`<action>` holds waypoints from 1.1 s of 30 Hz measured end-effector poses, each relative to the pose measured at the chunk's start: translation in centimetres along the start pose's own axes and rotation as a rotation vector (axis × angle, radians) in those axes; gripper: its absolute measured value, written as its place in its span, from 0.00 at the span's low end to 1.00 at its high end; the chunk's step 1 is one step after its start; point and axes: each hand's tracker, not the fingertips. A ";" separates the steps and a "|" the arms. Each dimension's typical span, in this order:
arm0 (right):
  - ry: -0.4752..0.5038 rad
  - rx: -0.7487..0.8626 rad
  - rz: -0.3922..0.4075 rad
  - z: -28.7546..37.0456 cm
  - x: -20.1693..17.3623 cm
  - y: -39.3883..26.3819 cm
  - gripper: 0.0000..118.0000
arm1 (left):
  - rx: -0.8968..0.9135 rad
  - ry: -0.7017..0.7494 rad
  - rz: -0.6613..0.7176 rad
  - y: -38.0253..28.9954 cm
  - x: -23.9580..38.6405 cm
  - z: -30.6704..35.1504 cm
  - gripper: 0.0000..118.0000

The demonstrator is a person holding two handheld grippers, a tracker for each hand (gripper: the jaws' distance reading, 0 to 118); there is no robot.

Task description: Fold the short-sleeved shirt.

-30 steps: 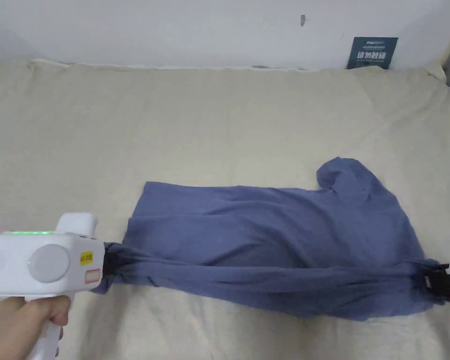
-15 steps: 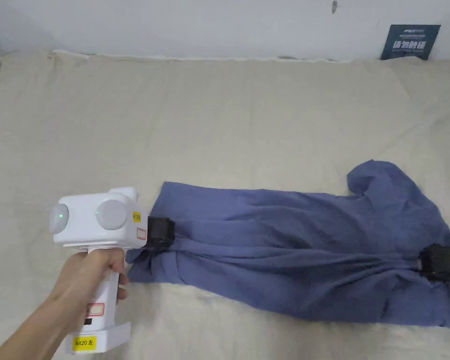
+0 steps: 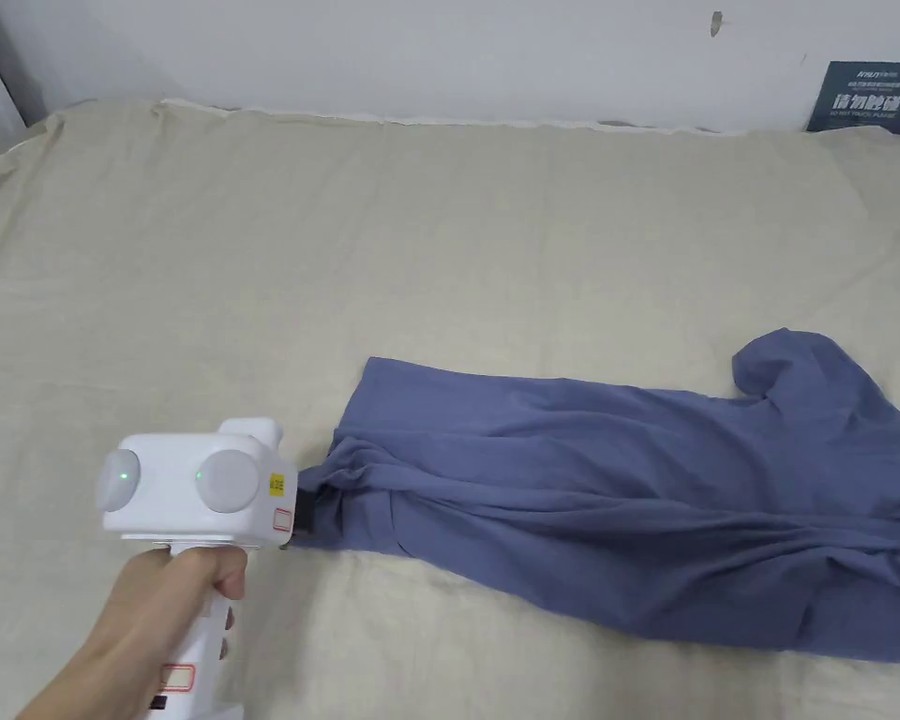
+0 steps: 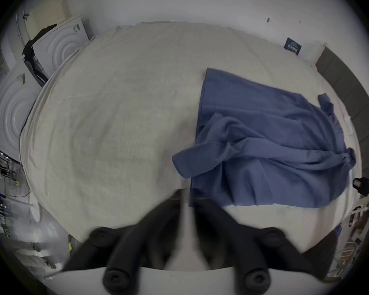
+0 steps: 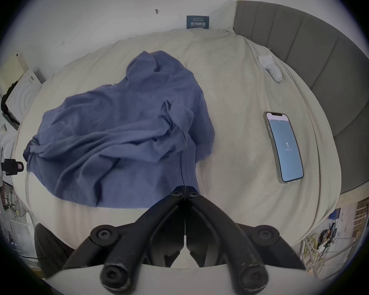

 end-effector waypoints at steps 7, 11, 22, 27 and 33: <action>-0.027 -0.002 -0.003 1.4 0.2 0.2 0.00 | -0.005 0.004 0.035 0.5 2.7 -1.3 0.88; -0.036 -0.007 -0.019 1.6 0.5 0.3 0.00 | -0.020 -0.027 0.003 0.5 3.3 -1.1 0.22; 0.036 -0.012 -0.066 1.5 1.2 0.2 0.72 | 0.032 -0.002 -0.075 -0.3 3.5 4.3 0.02; 0.029 -0.015 -0.021 0.0 -0.5 1.5 1.00 | 0.002 -0.015 -0.062 0.0 2.8 2.9 0.02; 0.073 -0.105 -0.021 -3.4 -1.4 1.4 0.05 | -0.015 -0.026 -0.035 0.3 2.0 2.1 0.02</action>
